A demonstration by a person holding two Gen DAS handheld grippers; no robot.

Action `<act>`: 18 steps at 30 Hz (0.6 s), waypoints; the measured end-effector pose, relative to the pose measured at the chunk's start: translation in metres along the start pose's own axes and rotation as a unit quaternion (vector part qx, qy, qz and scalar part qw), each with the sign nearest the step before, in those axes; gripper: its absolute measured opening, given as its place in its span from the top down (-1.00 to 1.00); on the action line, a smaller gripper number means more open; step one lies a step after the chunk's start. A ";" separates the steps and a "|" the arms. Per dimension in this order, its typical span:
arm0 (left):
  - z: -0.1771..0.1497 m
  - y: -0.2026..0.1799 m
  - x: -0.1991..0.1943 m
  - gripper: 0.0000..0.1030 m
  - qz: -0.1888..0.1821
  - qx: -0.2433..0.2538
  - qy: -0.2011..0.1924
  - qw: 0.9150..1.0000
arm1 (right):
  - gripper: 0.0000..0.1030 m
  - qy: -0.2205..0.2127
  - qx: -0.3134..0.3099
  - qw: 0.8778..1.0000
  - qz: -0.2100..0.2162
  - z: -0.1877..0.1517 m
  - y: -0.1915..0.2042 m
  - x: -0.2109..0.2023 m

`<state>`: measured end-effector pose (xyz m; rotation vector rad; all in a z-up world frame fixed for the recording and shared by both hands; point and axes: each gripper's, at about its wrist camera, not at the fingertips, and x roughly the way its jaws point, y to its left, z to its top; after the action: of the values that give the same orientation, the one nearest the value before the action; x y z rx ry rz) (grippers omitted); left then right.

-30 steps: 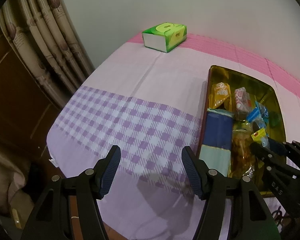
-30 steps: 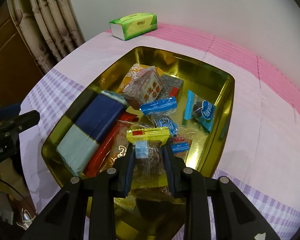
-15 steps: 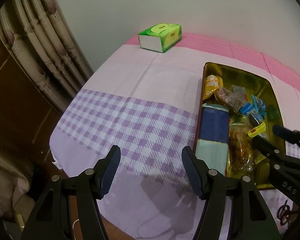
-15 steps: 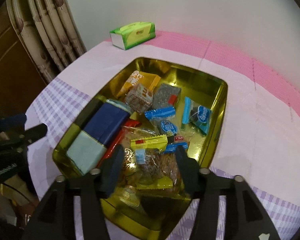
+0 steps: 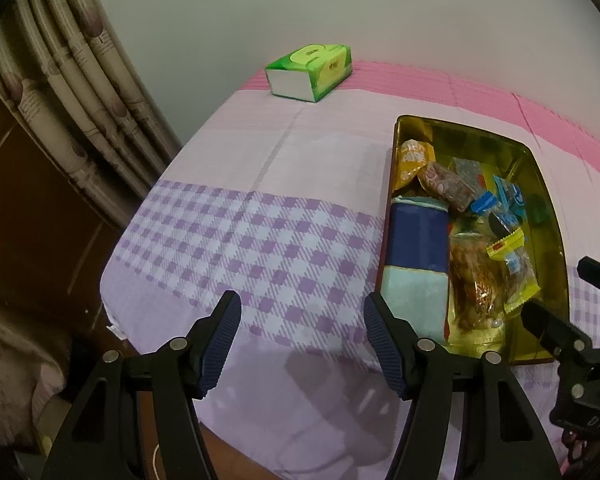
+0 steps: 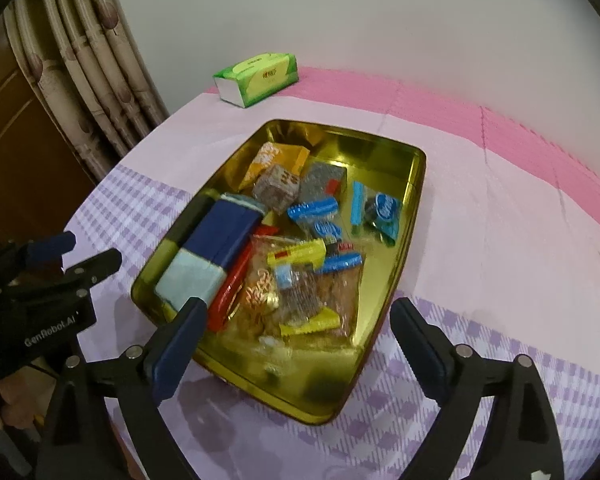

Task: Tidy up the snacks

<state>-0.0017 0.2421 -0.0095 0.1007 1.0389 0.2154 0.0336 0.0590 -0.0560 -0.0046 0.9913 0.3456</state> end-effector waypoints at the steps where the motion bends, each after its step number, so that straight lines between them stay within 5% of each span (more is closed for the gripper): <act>1: 0.000 0.000 0.000 -0.26 -0.001 -0.001 0.000 1.000 | -0.78 0.002 0.000 1.000 -0.002 -0.001 0.000 0.001; 18: -0.002 -0.002 0.000 -0.27 0.000 0.002 -0.001 1.000 | -0.85 0.023 -0.018 1.000 -0.009 -0.014 0.009 0.009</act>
<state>-0.0029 0.2405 -0.0110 0.1047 1.0374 0.2137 0.0247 0.0680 -0.0699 -0.0548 1.0308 0.3492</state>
